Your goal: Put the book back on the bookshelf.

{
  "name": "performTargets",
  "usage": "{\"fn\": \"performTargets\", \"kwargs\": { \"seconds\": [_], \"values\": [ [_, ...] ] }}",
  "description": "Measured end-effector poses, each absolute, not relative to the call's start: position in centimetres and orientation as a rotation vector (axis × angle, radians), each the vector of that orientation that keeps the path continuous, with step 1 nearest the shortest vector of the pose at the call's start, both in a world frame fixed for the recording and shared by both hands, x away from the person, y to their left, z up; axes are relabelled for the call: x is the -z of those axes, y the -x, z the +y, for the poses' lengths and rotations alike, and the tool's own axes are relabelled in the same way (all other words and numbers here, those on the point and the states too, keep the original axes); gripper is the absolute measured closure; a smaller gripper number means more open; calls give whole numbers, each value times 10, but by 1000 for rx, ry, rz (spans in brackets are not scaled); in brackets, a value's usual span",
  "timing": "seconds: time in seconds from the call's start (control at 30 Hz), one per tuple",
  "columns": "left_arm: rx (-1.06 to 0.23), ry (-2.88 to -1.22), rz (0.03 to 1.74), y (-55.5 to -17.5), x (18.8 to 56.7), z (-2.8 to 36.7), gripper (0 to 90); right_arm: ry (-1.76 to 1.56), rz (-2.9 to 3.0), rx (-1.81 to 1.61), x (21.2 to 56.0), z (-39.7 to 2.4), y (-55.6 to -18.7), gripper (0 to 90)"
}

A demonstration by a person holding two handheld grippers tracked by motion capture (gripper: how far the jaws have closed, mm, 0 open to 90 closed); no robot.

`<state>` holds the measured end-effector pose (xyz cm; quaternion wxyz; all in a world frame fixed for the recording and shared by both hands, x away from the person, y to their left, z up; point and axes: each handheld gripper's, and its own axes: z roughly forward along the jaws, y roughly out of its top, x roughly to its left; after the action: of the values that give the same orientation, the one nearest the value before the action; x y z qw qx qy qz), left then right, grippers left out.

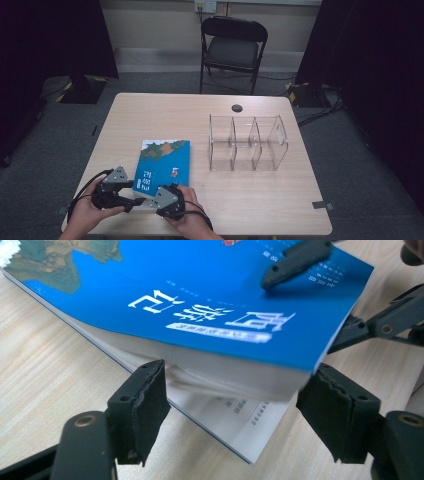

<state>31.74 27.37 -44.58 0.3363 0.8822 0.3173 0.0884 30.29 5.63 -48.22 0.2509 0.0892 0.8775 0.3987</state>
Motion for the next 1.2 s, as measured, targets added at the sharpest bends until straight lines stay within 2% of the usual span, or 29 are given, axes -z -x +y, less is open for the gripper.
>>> {"fn": "performTargets", "kwargs": {
  "seconds": [0.07, 0.27, 0.47, 0.7, 1.2],
  "values": [
    [-246, -2322, 798, -317, 446, 275, 276, -273, 2399, -1121, 480, 53, -305, 638],
    [-333, -2361, 703, -312, 448, 276, 249, -284, 2390, -1131, 478, 52, -304, 667],
    [-344, -2421, 653, -309, 455, 281, 210, -312, 2397, -1133, 473, 49, -306, 697],
    [-338, -2432, 610, -306, 458, 284, 212, -354, 2396, -1157, 459, 43, -311, 723],
    [-322, -2463, 635, -308, 473, 290, 201, -426, 2441, -1147, 432, 39, -324, 744]
  ]
}}
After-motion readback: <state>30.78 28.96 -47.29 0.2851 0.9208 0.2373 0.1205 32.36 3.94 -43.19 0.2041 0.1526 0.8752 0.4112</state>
